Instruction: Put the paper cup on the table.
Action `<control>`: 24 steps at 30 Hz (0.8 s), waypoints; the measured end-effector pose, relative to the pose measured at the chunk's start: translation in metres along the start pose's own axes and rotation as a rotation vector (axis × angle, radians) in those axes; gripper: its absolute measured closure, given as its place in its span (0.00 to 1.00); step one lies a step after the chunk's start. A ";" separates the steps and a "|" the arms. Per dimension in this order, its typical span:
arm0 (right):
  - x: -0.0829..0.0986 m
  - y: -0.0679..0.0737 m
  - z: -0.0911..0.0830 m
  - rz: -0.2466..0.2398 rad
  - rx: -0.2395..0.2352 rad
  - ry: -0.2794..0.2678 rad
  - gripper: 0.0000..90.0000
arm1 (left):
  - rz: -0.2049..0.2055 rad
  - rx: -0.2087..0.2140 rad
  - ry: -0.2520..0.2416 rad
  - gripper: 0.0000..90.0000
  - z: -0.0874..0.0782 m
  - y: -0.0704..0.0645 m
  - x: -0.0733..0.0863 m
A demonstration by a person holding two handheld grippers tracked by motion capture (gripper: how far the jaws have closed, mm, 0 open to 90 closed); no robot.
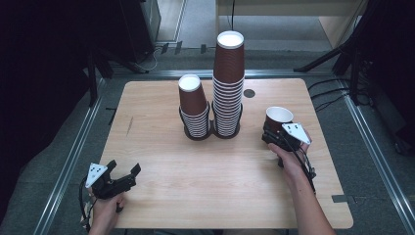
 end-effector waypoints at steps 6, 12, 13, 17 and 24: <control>0.000 -0.001 -0.003 0.014 -0.010 0.020 0.12 | 0.002 -0.002 0.001 0.00 0.000 0.000 0.000; -0.002 -0.001 -0.005 0.038 -0.044 0.016 0.02 | 0.008 -0.001 0.004 0.00 0.000 -0.001 0.000; -0.002 0.000 -0.005 0.040 -0.052 0.014 0.00 | 0.009 -0.001 0.004 0.00 0.000 -0.001 0.000; -0.003 0.001 -0.008 0.042 -0.072 0.024 0.00 | 0.010 -0.002 0.006 0.00 0.000 -0.001 0.000; -0.003 0.002 -0.016 0.027 -0.089 0.031 0.00 | 0.012 0.000 0.004 0.00 0.000 -0.001 0.001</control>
Point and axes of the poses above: each handheld gripper's, and its own axes: z roughly forward along the jaws, x roughly out of its underside, y roughly to its left, the point moved 4 cm from there along z, roughly forward along the jaws, and after that the axes turned 1 degree about -y, right-handed, at the moved point
